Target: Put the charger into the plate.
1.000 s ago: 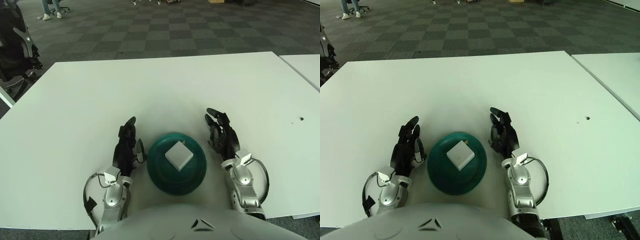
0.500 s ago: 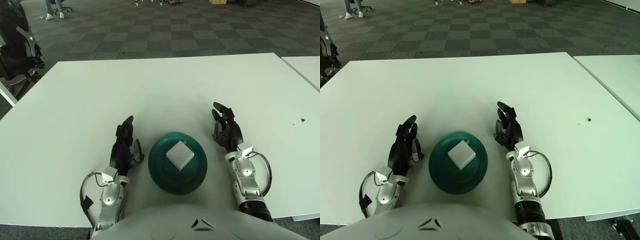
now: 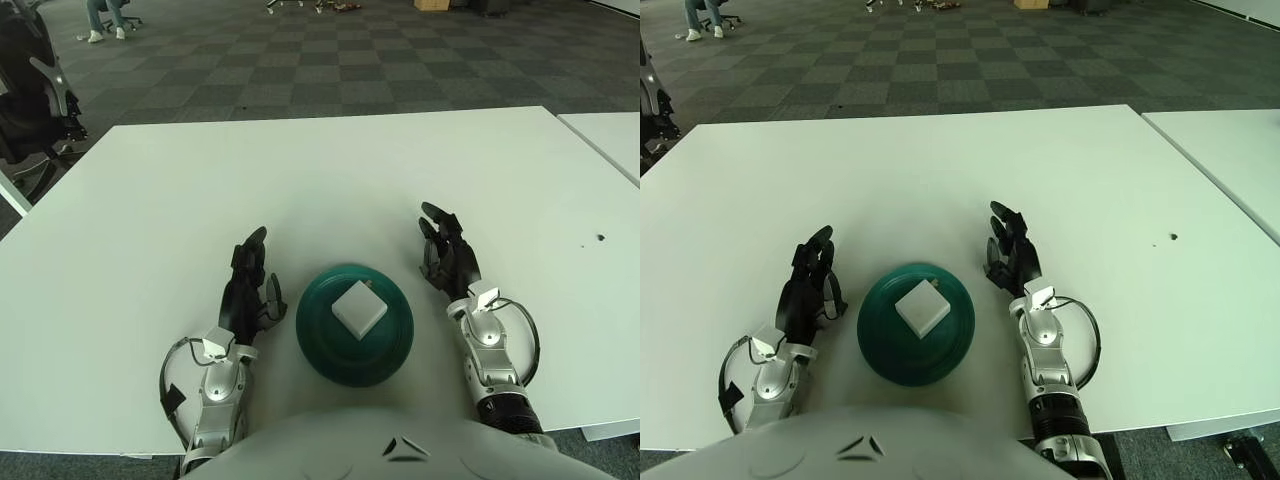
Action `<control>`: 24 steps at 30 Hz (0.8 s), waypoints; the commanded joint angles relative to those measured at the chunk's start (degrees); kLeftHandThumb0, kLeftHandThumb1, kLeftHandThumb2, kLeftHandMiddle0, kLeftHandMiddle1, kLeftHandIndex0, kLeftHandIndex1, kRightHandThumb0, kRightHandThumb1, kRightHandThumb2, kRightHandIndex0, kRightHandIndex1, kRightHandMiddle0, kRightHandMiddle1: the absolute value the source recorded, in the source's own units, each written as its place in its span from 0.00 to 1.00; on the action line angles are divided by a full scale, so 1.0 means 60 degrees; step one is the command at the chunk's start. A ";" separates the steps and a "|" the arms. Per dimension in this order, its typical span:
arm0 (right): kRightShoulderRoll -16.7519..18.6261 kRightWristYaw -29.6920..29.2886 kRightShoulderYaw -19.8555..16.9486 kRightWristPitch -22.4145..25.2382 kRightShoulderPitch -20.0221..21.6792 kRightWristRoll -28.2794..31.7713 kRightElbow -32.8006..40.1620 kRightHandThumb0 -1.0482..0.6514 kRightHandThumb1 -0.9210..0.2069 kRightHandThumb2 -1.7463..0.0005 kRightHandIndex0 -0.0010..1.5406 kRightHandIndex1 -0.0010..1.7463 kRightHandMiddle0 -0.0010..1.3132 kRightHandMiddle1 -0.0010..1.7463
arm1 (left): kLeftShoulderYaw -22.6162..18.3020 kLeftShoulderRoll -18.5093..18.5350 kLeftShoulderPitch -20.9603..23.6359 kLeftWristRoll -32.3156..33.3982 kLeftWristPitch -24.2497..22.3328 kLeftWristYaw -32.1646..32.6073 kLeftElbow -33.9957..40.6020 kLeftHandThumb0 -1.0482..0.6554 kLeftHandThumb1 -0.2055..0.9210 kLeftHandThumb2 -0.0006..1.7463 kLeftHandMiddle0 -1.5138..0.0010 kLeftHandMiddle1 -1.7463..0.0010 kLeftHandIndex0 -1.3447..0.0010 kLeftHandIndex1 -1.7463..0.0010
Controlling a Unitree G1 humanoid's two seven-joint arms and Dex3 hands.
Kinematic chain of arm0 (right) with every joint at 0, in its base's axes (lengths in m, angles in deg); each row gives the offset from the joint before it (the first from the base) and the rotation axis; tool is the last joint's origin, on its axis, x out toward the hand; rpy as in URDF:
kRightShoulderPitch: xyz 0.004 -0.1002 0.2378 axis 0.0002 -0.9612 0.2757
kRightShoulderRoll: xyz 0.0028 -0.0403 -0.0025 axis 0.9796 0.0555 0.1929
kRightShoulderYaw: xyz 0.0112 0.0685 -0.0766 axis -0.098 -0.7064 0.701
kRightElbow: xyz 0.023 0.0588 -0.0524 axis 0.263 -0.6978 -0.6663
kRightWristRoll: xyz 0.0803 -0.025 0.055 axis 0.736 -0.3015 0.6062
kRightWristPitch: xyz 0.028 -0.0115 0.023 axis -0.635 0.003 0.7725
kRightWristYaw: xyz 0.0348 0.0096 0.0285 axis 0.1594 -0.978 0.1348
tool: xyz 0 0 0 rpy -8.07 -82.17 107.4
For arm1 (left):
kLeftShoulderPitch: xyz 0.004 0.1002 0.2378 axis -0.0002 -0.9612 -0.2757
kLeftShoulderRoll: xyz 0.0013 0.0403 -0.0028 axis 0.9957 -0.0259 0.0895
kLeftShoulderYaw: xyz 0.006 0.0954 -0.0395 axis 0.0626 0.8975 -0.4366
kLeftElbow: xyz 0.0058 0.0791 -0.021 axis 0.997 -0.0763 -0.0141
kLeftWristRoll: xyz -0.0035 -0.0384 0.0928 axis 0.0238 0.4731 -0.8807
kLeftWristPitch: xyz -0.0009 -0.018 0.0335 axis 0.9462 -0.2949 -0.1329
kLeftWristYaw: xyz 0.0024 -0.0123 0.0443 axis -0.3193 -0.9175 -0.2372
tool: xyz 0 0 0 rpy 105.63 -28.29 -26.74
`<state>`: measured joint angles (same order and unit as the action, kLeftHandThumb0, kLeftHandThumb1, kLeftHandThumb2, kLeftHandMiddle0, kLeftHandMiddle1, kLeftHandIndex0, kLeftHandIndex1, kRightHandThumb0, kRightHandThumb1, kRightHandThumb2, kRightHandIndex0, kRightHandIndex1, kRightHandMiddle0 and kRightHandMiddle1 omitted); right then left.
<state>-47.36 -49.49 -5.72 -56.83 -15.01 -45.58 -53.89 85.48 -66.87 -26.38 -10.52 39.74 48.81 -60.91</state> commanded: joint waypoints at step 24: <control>0.0222 -0.0289 -0.0051 0.0347 -0.1671 -0.0130 -0.0766 0.11 0.00 0.51 0.16 0.00 0.00 0.34 | 0.0019 -0.0205 -0.0445 -0.0775 -0.0047 0.0750 -0.1200 0.06 1.00 0.58 0.90 1.00 1.00 0.73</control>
<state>-46.69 -50.62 -6.14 -56.88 -15.31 -45.26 -53.69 85.46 -68.04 -26.04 -13.19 40.70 52.13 -61.73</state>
